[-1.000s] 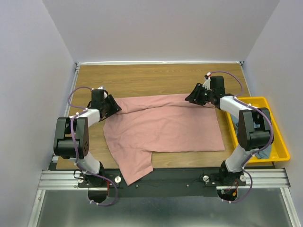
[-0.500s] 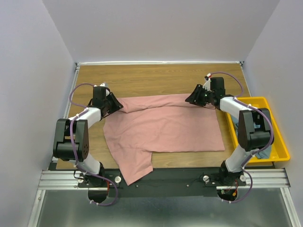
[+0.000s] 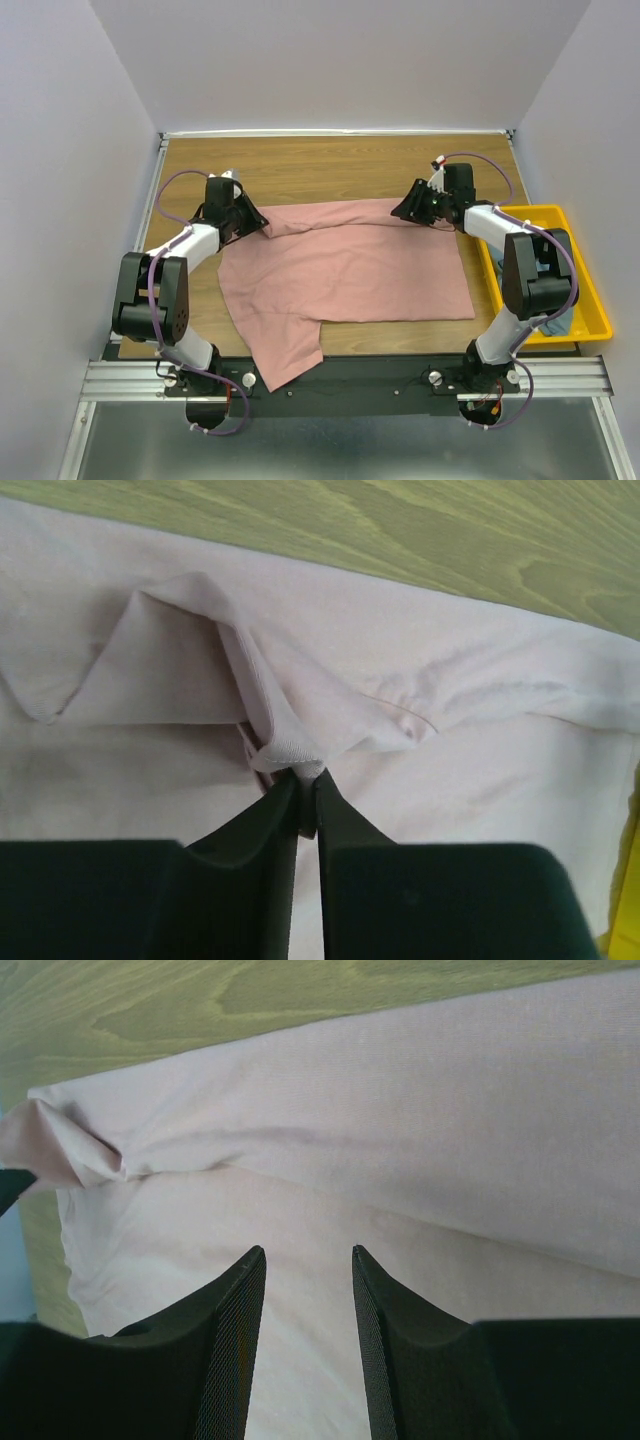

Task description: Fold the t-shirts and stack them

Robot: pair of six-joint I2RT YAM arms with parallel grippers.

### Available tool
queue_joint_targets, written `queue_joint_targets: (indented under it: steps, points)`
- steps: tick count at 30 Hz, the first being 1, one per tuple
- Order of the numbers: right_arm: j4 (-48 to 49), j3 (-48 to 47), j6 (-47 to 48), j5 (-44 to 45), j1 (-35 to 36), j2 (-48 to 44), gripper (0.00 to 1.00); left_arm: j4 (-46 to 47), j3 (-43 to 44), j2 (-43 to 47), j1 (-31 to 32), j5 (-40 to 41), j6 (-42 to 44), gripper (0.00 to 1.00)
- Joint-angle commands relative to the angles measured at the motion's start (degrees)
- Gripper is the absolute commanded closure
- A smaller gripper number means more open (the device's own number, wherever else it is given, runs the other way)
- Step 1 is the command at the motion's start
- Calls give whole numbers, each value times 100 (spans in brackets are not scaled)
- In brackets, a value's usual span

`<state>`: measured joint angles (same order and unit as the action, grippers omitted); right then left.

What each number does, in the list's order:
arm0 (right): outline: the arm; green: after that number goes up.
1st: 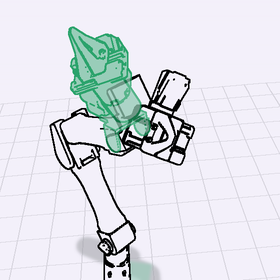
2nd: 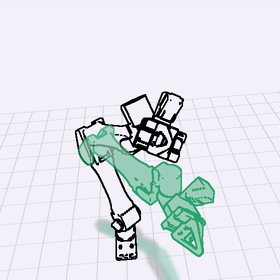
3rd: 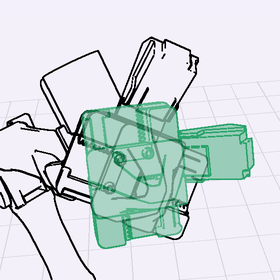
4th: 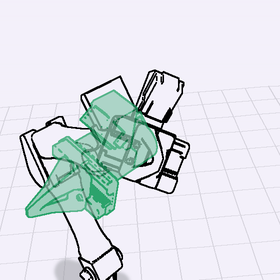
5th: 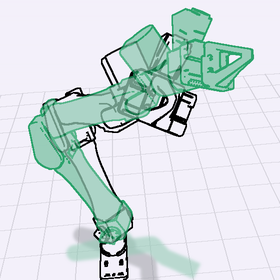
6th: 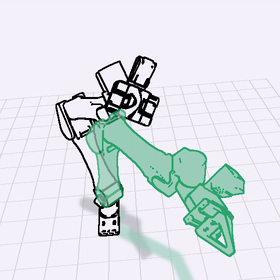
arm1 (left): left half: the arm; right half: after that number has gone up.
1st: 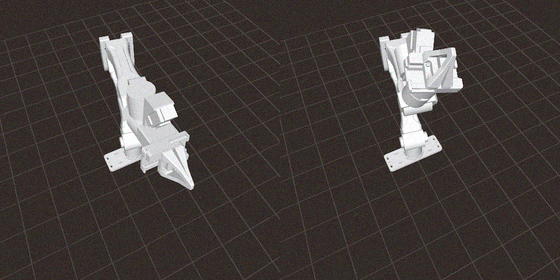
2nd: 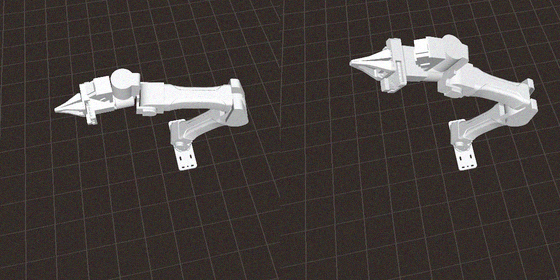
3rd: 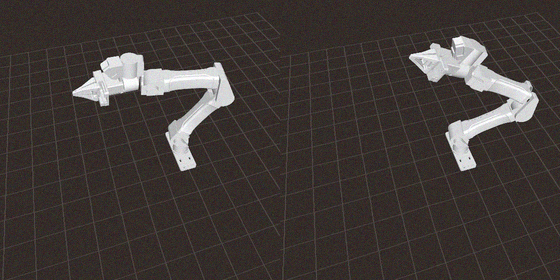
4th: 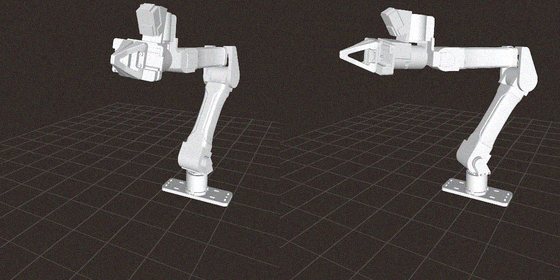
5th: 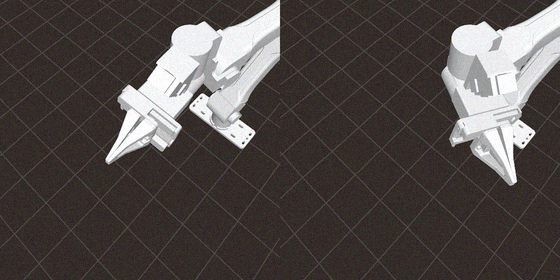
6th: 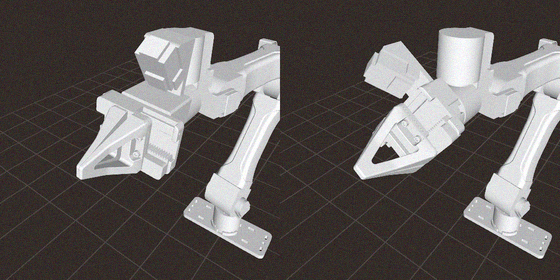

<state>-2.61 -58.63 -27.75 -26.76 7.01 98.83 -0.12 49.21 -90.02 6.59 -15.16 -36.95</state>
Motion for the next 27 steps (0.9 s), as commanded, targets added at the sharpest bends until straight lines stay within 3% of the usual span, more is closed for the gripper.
queue_joint_targets:
  steps: [1,8,15,22,27]
  points:
    - [85,27,173,-119,125,-74,53,-190,360,169,141,-110,-102,90]
    - [85,-174,463,22,705,-30,53,-541,809,266,167,4,-199,93]
    - [504,-842,1077,593,1908,330,53,-524,1345,-524,167,-57,-172,93]
    - [780,-2036,1360,664,3015,1629,61,-515,2223,-1412,158,-22,-76,93]
    - [832,-2696,1465,725,3439,2298,64,-542,2663,-2054,158,-75,21,93]
